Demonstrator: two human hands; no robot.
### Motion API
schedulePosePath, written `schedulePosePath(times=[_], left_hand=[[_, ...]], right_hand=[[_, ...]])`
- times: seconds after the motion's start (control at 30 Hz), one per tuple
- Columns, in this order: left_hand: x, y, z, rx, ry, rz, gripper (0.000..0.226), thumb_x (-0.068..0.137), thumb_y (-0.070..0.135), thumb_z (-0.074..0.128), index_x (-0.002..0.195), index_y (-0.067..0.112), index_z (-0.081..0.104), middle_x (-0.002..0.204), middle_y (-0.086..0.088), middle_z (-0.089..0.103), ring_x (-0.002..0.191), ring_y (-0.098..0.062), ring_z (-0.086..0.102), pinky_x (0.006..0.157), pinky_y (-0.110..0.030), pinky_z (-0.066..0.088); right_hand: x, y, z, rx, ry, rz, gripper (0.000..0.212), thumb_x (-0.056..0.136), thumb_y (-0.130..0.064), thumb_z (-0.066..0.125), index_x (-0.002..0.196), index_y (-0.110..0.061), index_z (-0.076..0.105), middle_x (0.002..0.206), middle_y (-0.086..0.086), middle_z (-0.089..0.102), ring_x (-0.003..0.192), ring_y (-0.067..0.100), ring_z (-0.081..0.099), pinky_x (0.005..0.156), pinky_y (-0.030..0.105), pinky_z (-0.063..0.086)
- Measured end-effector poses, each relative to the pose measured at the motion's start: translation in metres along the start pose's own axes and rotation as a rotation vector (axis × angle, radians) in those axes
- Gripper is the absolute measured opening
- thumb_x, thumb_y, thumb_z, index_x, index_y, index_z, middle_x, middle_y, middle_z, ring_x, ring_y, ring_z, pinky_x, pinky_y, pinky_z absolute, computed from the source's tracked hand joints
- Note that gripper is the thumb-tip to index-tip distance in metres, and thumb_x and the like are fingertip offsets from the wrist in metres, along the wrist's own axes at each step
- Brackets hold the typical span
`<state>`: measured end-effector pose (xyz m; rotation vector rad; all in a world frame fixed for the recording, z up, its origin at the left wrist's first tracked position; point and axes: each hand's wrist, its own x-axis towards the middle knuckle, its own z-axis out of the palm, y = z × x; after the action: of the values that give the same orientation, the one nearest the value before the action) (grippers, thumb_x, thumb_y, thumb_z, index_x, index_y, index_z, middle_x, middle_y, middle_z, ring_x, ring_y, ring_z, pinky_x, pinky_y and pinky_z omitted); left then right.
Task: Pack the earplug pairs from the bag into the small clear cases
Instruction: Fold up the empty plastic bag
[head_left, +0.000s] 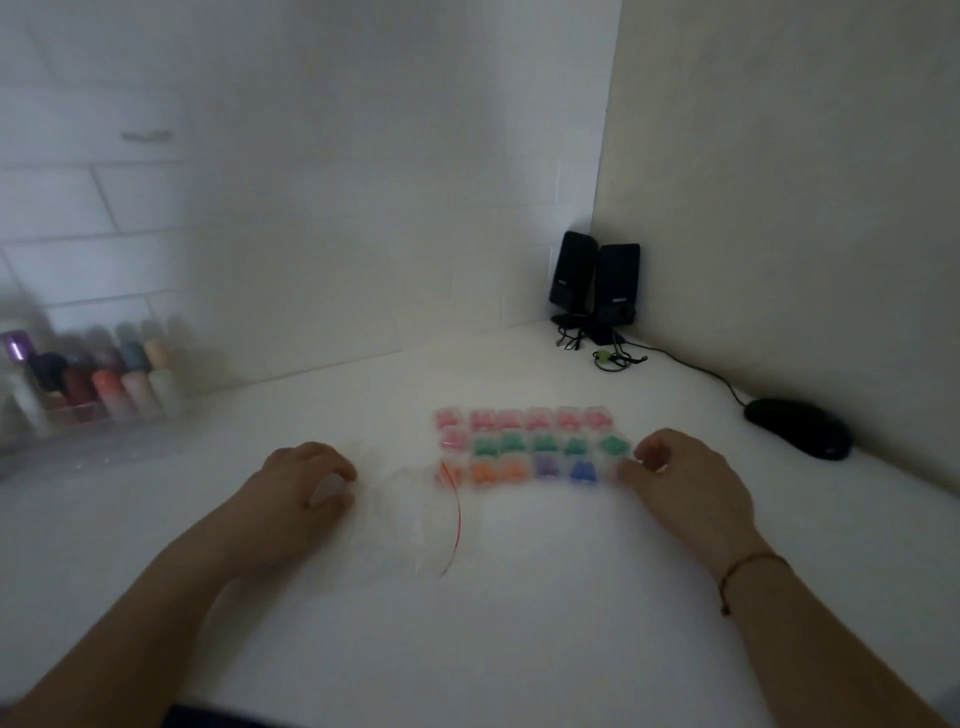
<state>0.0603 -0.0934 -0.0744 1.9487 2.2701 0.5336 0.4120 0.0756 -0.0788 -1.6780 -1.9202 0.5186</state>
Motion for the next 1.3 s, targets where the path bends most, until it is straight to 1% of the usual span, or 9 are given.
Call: schedulePosePath(times=[0.17, 0.37, 0.47, 0.63, 0.8, 0.9, 1.07, 1.17, 1.3], left_hand=[[-0.005, 0.017, -0.002, -0.140, 0.083, -0.039, 0.025, 0.081, 0.015, 0.074, 0.071, 0.030, 0.056, 0.085, 0.009, 0.062, 0.086, -0.016, 0.059, 0.082, -0.040, 0.048], [0.020, 0.075, -0.011, -0.766, 0.359, -0.069, 0.017, 0.085, -0.005, 0.064, 0.079, 0.010, 0.058, 0.058, 0.008, 0.063, 0.057, -0.012, 0.063, 0.072, -0.038, 0.052], [0.031, 0.098, -0.010, -1.015, 0.518, -0.045, 0.019, 0.089, -0.005, 0.056, 0.089, 0.014, 0.058, 0.067, 0.009, 0.061, 0.053, -0.012, 0.062, 0.056, -0.031, 0.055], [0.047, 0.091, -0.002, -0.918, 0.855, -0.044, 0.023, 0.092, 0.008, 0.060, 0.095, 0.030, 0.055, 0.080, 0.008, 0.060, 0.043, -0.017, 0.057, 0.043, -0.025, 0.045], [0.055, 0.078, 0.021, -0.985, 0.647, -0.206, 0.016, 0.094, 0.035, 0.059, 0.108, 0.028, 0.054, 0.077, 0.002, 0.068, 0.045, -0.021, 0.061, 0.044, -0.027, 0.046], [0.055, 0.080, 0.036, -0.955, 0.514, -0.207, 0.030, 0.097, 0.032, 0.056, 0.072, 0.016, 0.063, 0.053, -0.002, 0.061, 0.042, -0.018, 0.055, 0.045, -0.026, 0.040], [0.053, 0.092, 0.035, -1.083, 0.610, -0.076, 0.042, 0.102, 0.018, 0.047, 0.061, 0.009, 0.049, 0.047, -0.005, 0.049, 0.042, -0.017, 0.046, 0.044, -0.025, 0.039], [0.055, 0.090, 0.033, -1.074, 0.613, -0.066, 0.035, 0.103, 0.015, 0.042, 0.071, 0.006, 0.052, 0.047, -0.003, 0.051, 0.036, -0.016, 0.041, 0.040, -0.021, 0.035], [0.057, 0.078, 0.034, -0.941, 0.622, -0.131, 0.030, 0.102, 0.018, 0.045, 0.076, 0.016, 0.059, 0.045, -0.001, 0.055, 0.032, -0.012, 0.039, 0.038, -0.018, 0.033]], right_hand=[[-0.013, -0.013, -0.005, 0.172, 0.207, -0.180, 0.027, 0.085, -0.059, 0.054, 0.090, -0.033, 0.061, 0.088, -0.013, 0.065, 0.071, 0.005, 0.054, 0.065, 0.024, 0.039], [-0.060, -0.082, 0.023, 0.400, -0.238, -0.408, 0.071, 0.067, -0.092, 0.032, 0.117, -0.045, 0.052, 0.102, -0.026, 0.061, 0.096, -0.004, 0.056, 0.082, 0.020, 0.045], [-0.063, -0.100, 0.038, 0.562, -0.210, -0.312, 0.035, 0.079, -0.046, 0.070, 0.110, -0.034, 0.056, 0.090, -0.014, 0.065, 0.076, -0.004, 0.058, 0.064, 0.009, 0.040], [-0.040, -0.107, 0.027, 0.877, -0.100, -0.186, 0.016, 0.089, 0.002, 0.060, 0.084, -0.012, 0.066, 0.061, -0.002, 0.070, 0.048, 0.005, 0.054, 0.049, 0.016, 0.045], [-0.019, -0.106, 0.022, 0.901, 0.000, -0.252, 0.016, 0.093, -0.002, 0.058, 0.098, -0.015, 0.066, 0.068, 0.001, 0.072, 0.058, 0.010, 0.062, 0.060, 0.025, 0.054], [-0.014, -0.106, 0.029, 1.029, 0.090, -0.214, 0.016, 0.093, -0.007, 0.061, 0.105, -0.016, 0.064, 0.071, 0.002, 0.073, 0.061, 0.008, 0.066, 0.059, 0.017, 0.053], [-0.018, -0.103, 0.047, 1.054, -0.085, -0.112, 0.056, 0.076, -0.067, 0.063, 0.107, -0.021, 0.065, 0.087, 0.001, 0.074, 0.073, 0.013, 0.066, 0.058, 0.025, 0.050], [-0.023, -0.104, 0.053, 0.864, -0.049, -0.214, 0.042, 0.089, -0.045, 0.061, 0.070, -0.007, 0.061, 0.058, 0.004, 0.062, 0.050, 0.012, 0.052, 0.050, 0.026, 0.044], [-0.021, -0.100, 0.044, 0.858, 0.000, -0.211, 0.036, 0.095, -0.028, 0.059, 0.069, -0.003, 0.060, 0.050, 0.018, 0.053, 0.041, 0.024, 0.046, 0.047, 0.030, 0.045]])
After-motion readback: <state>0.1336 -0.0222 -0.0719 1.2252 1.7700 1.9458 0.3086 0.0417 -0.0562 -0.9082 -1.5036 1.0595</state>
